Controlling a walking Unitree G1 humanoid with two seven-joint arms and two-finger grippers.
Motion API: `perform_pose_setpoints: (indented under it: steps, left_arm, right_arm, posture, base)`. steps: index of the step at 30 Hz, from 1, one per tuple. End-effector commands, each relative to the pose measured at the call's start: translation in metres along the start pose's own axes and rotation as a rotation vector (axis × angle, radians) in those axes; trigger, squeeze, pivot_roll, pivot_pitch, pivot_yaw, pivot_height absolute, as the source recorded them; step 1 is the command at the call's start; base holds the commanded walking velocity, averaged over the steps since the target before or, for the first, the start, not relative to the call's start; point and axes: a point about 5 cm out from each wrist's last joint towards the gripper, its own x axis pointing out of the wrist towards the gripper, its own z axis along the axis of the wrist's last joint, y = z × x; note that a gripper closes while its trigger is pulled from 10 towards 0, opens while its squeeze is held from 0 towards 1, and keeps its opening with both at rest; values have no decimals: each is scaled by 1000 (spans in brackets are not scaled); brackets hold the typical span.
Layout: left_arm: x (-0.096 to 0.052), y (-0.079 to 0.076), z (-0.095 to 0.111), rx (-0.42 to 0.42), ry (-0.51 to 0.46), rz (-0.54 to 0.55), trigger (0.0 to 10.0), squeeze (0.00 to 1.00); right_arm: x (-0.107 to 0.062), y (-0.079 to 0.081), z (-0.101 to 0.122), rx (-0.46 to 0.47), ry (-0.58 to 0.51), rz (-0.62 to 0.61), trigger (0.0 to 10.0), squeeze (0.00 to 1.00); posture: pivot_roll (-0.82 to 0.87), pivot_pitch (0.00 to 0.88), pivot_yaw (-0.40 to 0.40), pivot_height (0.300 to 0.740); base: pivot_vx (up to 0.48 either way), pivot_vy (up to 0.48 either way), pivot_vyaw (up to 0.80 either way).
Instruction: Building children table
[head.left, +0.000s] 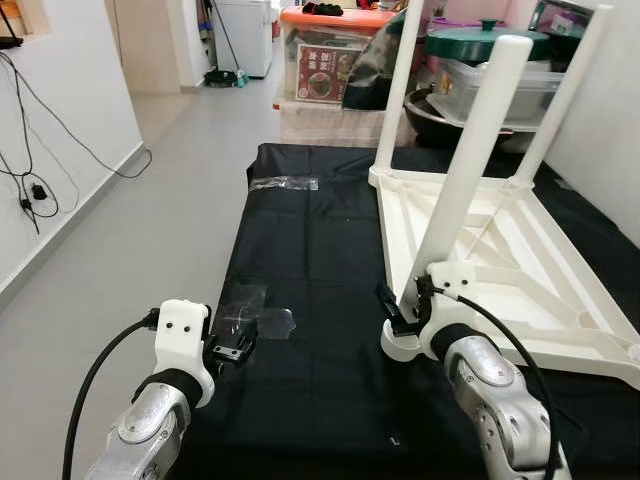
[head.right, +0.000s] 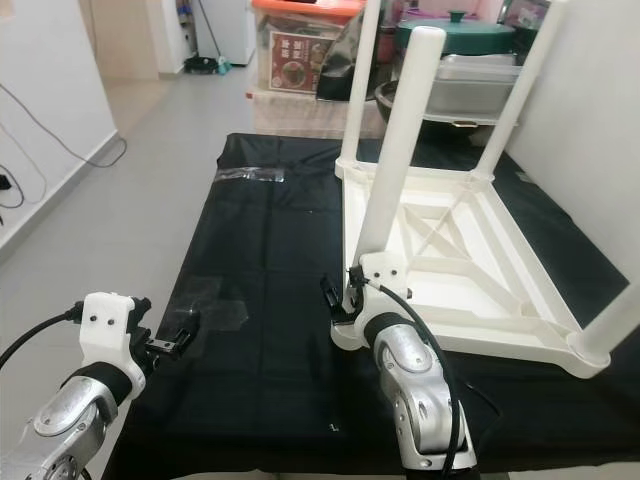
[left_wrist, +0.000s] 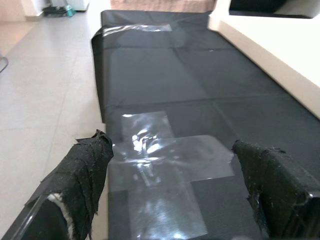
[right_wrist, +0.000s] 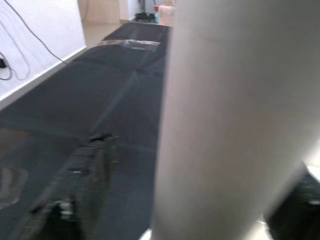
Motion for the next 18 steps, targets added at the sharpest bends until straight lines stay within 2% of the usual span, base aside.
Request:
perform_pose_setpoints:
  steps: [1, 6, 11, 12, 15, 16, 18]
  left_arm:
    - [1, -3, -1, -9, -3, -3, 10000, 0]
    - [2, -3, -1, -16, -8, -5, 10000, 0]
    - [2, -4, -2, -23, -12, -19, 10000, 0]
    - [2, -5, -2, -23, -13, -26, 10000, 0]
    - [2, -5, -2, -24, -13, -30, 10000, 0]
    - [3, -6, -2, -26, -16, -35, 10000, 0]
    - [3, -6, -2, -26, -16, -35, 10000, 0]
  right_arm:
    - [3, -5, -4, 26, 8, -16, 0, 0]
    - [6, -8, -6, 45, 13, -23, 0, 0]
    - [5, -2, 1, 17, -49, 84, 0, 0]
    - [3, 1, 3, 0, -72, 145, 0, 0]
    - [2, 2, 5, -12, -87, 187, 0, 0]
    - [1, 4, 7, -11, -110, 276, 0, 0]
    - [1, 4, 7, -11, -110, 276, 0, 0]
  posture:
    - [68, 0, -96, 740]
    - [69, 0, -97, 740]
    - [66, 0, -94, 740]
    - [65, 0, -93, 740]
    - [65, 0, -93, 740]
    - [66, 0, -90, 740]
    - [66, 0, -90, 740]
  base:
    - [0, 0, 0]
    - [0, 0, 0]
    - [0, 0, 0]
    - [0, 0, 0]
    - [0, 0, 0]
    - [0, 0, 0]
    - [0, 0, 0]
